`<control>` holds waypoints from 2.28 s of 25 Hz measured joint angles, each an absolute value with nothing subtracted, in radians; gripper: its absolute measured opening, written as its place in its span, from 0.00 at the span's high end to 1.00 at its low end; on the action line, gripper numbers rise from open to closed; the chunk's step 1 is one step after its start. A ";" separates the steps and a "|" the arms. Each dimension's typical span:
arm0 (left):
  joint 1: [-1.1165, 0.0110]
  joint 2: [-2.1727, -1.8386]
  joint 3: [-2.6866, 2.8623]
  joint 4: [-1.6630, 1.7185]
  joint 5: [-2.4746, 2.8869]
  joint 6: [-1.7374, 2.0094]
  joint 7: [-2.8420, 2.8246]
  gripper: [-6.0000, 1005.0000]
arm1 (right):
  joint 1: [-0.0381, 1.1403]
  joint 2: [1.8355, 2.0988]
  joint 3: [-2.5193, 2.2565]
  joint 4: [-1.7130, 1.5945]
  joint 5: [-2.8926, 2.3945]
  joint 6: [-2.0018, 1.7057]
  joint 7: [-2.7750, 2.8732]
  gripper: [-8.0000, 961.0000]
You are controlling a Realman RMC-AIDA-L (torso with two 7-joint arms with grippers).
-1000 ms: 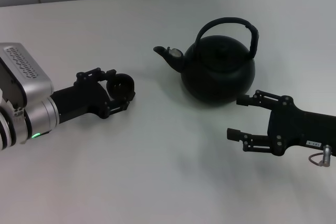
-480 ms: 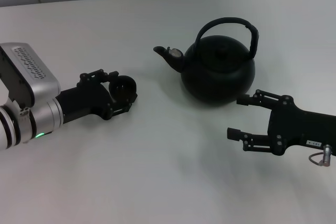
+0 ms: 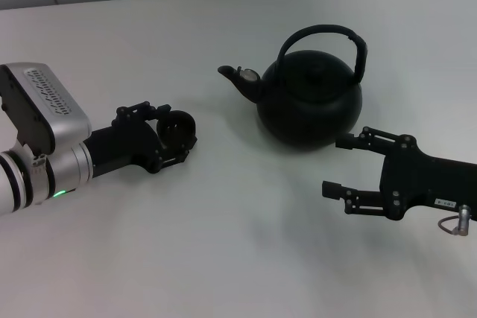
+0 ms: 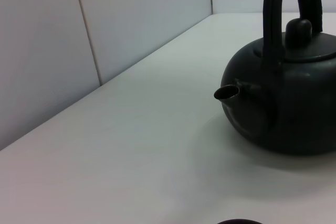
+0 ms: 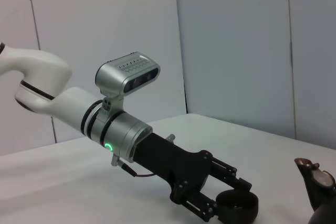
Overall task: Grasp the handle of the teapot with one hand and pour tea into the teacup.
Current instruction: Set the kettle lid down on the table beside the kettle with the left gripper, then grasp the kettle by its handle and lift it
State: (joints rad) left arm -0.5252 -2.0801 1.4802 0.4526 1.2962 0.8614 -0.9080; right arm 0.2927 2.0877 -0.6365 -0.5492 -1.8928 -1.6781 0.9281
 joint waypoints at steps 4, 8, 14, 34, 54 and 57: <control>-0.525 -2.080 1.480 0.453 1.296 0.861 -0.908 0.31 | 0.293 2.088 -0.637 -0.549 -1.893 -1.678 0.928 0.15; -0.525 -2.080 1.482 0.452 1.295 0.861 -0.908 0.30 | 0.292 2.088 -0.637 -0.549 -1.893 -1.678 0.928 0.15; -0.525 -2.080 1.491 0.452 1.295 0.869 -0.908 0.29 | 0.291 2.086 -0.637 -0.549 -1.893 -1.678 0.928 0.15; -0.406 -2.068 1.487 0.612 1.295 0.968 -0.918 0.15 | 0.288 2.086 -0.622 -0.549 -1.893 -1.685 0.928 0.15; -0.290 -2.059 1.465 0.707 1.310 0.973 -0.960 0.15 | 0.254 2.083 -0.232 -0.390 -1.682 -1.621 0.854 0.15; -0.285 -2.060 1.457 0.701 1.310 0.974 -0.960 0.15 | 0.288 2.085 -0.236 -0.381 -1.712 -1.573 0.854 0.15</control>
State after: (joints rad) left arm -0.2845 -2.0597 1.4572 0.7010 1.3101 0.9737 -0.9602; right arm 0.2881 2.0846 -0.2359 -0.3806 -1.7123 -1.5727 0.8535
